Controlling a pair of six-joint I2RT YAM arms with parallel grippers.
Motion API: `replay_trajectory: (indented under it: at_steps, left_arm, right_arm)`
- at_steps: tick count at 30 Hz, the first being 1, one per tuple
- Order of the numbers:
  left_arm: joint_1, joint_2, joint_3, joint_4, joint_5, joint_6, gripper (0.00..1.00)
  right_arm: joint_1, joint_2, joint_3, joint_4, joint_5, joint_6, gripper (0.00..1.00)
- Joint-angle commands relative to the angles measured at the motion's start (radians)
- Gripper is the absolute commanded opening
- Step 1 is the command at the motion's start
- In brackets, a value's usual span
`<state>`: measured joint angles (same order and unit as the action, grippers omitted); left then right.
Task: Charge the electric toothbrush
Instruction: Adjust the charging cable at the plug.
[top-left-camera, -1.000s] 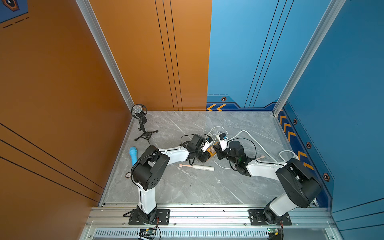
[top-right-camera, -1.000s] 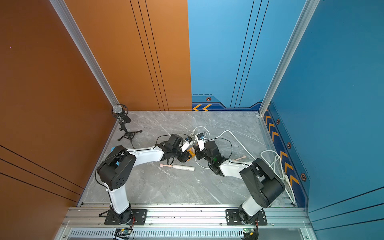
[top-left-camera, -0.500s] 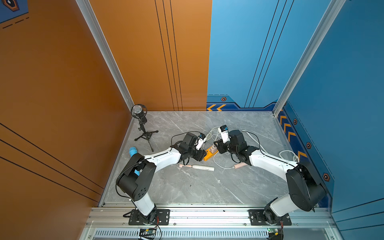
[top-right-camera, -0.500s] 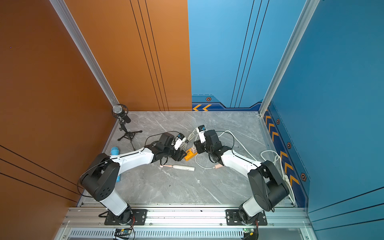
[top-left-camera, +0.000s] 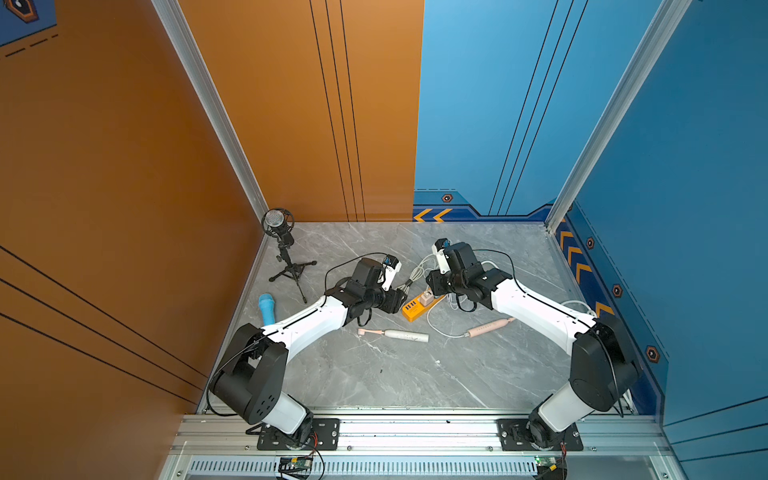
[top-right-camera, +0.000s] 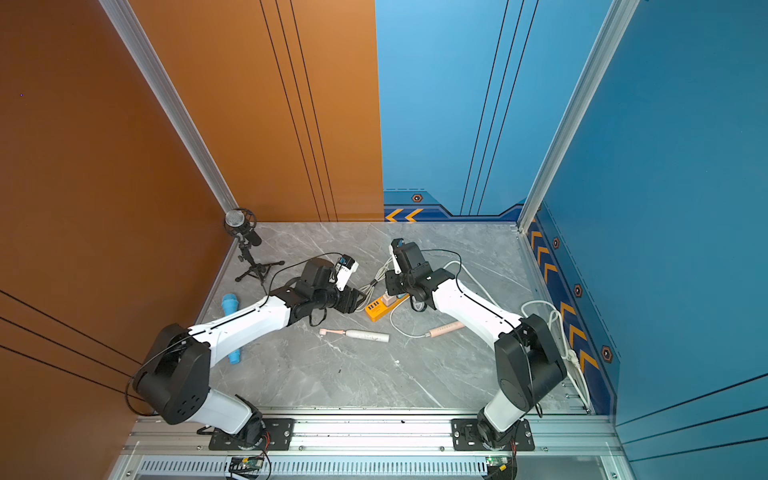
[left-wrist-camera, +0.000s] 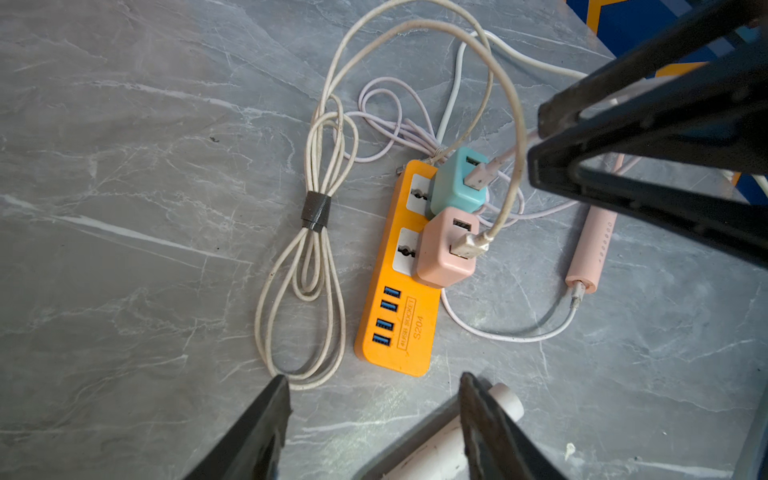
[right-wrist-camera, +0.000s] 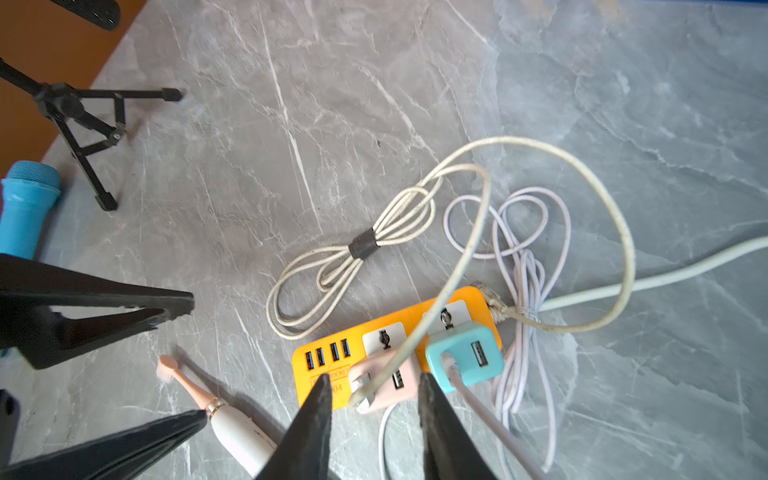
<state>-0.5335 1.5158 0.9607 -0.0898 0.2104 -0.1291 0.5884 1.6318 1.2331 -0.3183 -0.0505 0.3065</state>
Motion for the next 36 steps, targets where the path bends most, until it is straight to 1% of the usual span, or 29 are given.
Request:
replay_trajectory:
  at_steps: [1, 3, 4, 6, 8, 10, 13, 15, 16, 22, 29, 32, 36]
  left_arm:
    - [0.007, -0.032, 0.003, -0.023, 0.001, -0.019, 0.66]
    - [0.007, -0.028, 0.006, -0.022, -0.002, -0.018, 0.66]
    - [0.009, -0.028, 0.003, -0.023, -0.001, -0.018, 0.66]
    - [0.01, -0.03, 0.002, -0.022, -0.003, -0.022, 0.66]
    - [0.009, -0.037, -0.002, -0.022, -0.005, -0.021, 0.66]
    - [0.01, -0.039, -0.004, -0.022, -0.011, -0.02, 0.66]
    - [0.012, -0.039, -0.002, -0.022, -0.013, -0.02, 0.66]
    - [0.013, -0.039, 0.002, -0.022, -0.007, -0.021, 0.66]
    - [0.013, -0.041, 0.002, -0.023, -0.007, -0.022, 0.66]
    - [0.012, -0.073, -0.006, -0.023, -0.015, -0.043, 0.66]
    - [0.012, -0.085, 0.001, -0.028, -0.024, -0.107, 0.65]
    - [0.012, -0.088, 0.011, -0.028, -0.032, -0.131, 0.65]
    - [0.012, -0.092, 0.024, -0.031, -0.042, -0.136, 0.65]
  right_arm:
    - [0.017, 0.034, 0.058, -0.095, 0.027, 0.032, 0.32]
    - [0.027, 0.047, 0.07, -0.105, 0.053, 0.028, 0.31]
    - [0.027, 0.056, 0.073, -0.105, 0.048, 0.026, 0.3]
    - [0.028, 0.072, 0.084, -0.109, 0.036, 0.027, 0.25]
    - [0.033, 0.086, 0.093, -0.112, 0.02, 0.017, 0.22]
    - [0.034, 0.097, 0.093, -0.117, 0.032, 0.014, 0.16]
    - [0.032, 0.119, 0.1, -0.135, 0.048, 0.003, 0.1]
    - [0.033, 0.129, 0.102, -0.148, 0.052, -0.005, 0.02]
    - [0.034, 0.131, 0.098, -0.155, 0.054, -0.014, 0.0]
    - [0.053, 0.125, 0.026, -0.206, 0.076, -0.051, 0.0]
    - [0.044, 0.087, -0.102, -0.188, 0.094, -0.053, 0.0]
    - [0.032, 0.092, -0.081, -0.174, 0.057, -0.059, 0.0]
    - [0.045, 0.059, -0.031, -0.1, 0.049, -0.056, 0.0]
